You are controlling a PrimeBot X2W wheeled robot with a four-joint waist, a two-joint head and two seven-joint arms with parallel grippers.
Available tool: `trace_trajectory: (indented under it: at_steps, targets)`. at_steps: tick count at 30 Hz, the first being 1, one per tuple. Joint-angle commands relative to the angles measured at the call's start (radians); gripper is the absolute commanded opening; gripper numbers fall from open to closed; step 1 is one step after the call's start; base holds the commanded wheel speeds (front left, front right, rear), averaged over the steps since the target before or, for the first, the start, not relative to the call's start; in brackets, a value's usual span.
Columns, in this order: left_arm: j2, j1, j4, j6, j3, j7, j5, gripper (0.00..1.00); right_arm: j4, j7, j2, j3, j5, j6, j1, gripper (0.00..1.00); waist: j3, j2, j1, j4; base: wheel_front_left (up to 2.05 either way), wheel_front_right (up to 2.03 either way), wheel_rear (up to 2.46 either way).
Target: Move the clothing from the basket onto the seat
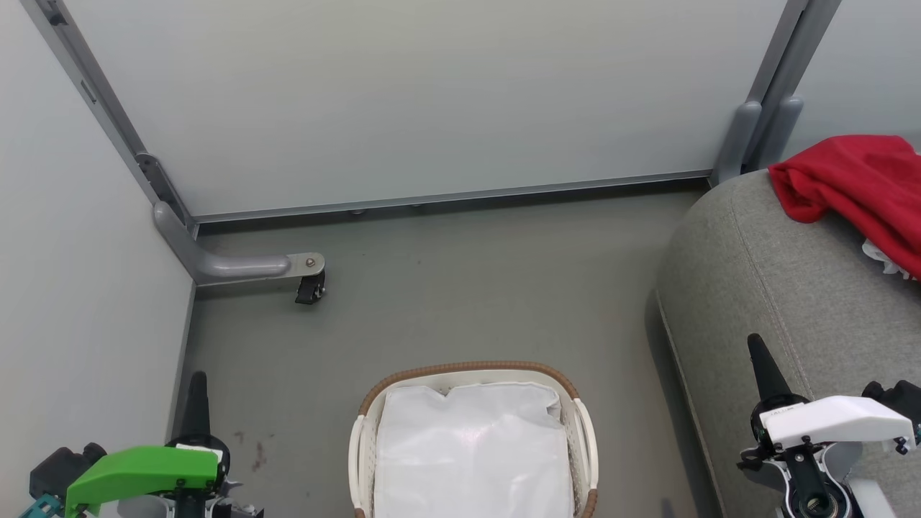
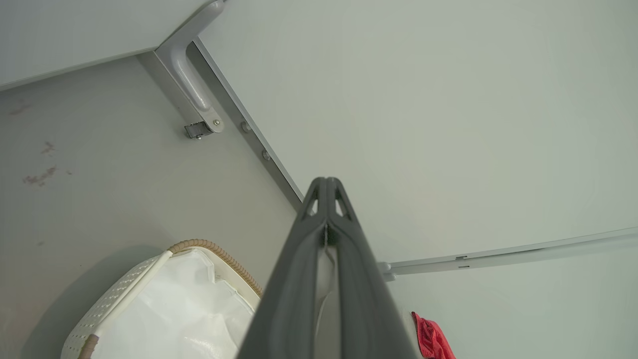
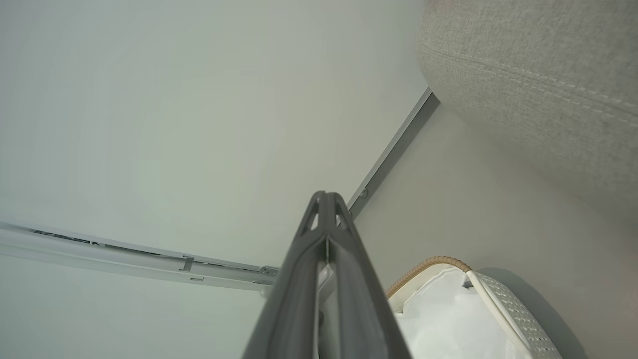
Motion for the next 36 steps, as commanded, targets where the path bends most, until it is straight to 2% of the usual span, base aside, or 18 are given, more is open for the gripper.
trace_trajectory:
  at_steps: [1, 36]
  targets:
    - [0.007, -0.023, -0.012, -0.004, 0.004, 0.008, -0.027, 0.0, -0.014, 0.008, -0.007, -0.004, 0.029, -0.001, 0.003, 0.0, 0.0, 0.0, 0.0, 0.0, 0.0, 0.0, 0.0]
    - [0.009, -0.041, -0.05, -0.008, 0.022, 0.084, -0.303, 0.0, -0.053, 0.086, -0.01, -0.013, 0.338, -0.001, 0.01, 0.0, -0.011, 0.0, 0.0, 0.004, 0.0, 0.0, 0.0]
